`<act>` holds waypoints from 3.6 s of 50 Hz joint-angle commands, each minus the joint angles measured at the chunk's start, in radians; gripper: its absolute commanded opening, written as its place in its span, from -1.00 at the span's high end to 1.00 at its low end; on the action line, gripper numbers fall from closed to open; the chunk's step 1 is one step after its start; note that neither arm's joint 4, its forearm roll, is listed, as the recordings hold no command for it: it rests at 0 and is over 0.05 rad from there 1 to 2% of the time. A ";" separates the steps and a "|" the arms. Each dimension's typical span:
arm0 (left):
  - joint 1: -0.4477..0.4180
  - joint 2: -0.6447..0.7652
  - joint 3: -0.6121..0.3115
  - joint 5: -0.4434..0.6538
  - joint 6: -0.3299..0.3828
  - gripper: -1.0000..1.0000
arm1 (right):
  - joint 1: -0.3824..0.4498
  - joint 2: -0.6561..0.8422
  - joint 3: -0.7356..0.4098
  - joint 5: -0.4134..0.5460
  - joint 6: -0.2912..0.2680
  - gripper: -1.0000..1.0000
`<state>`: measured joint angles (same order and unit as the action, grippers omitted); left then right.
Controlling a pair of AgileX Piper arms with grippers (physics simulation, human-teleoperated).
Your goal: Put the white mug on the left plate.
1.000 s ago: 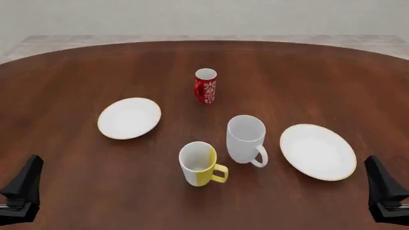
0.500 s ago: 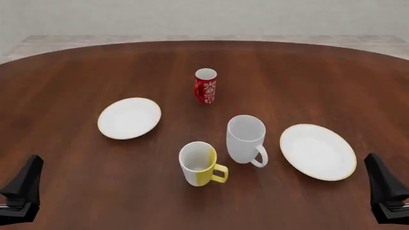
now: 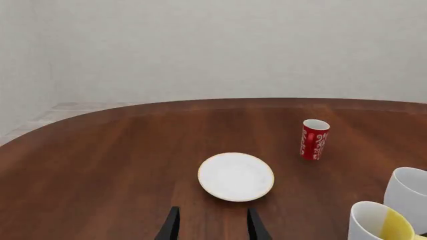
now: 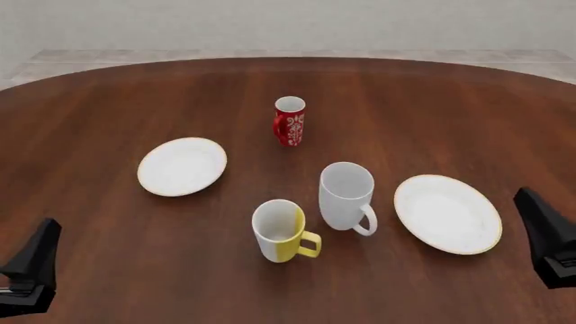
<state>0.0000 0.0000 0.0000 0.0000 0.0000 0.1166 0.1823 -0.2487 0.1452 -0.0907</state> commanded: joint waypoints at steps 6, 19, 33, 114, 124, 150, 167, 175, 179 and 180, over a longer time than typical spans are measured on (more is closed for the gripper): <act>0.000 0.000 0.000 0.000 0.000 -1.00 | 0.090 0.164 -0.123 0.014 -0.097 -1.00; 0.000 0.000 0.000 0.000 0.000 -1.00 | 0.195 0.269 -0.181 0.015 -0.117 -1.00; 0.000 0.000 0.000 0.000 0.000 -1.00 | 0.257 0.388 -0.150 -0.073 -0.105 -1.00; 0.000 0.000 0.000 0.000 0.000 -1.00 | 0.404 0.751 -0.045 -0.362 -0.079 -1.00; 0.000 0.000 0.000 0.000 0.000 -1.00 | 0.396 0.788 -0.039 -0.402 -0.081 -1.00; 0.000 0.000 0.000 0.000 0.000 -1.00 | 0.391 0.890 -0.033 -0.496 -0.074 -1.00; 0.000 0.000 0.000 0.000 0.000 -1.00 | 0.393 0.939 -0.037 -0.533 -0.077 -1.00; 0.000 0.000 0.000 0.000 0.000 -1.00 | 0.390 0.971 -0.036 -0.555 -0.079 -1.00; 0.000 0.000 0.000 0.000 0.000 -1.00 | 0.388 0.978 -0.038 -0.557 -0.081 -1.00; 0.000 0.000 0.000 0.000 0.000 -1.00 | 0.388 0.984 -0.038 -0.560 -0.082 -1.00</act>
<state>0.0000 0.0000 0.0000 0.0000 0.0000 0.5072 1.1337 -0.2860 -0.3935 -0.1687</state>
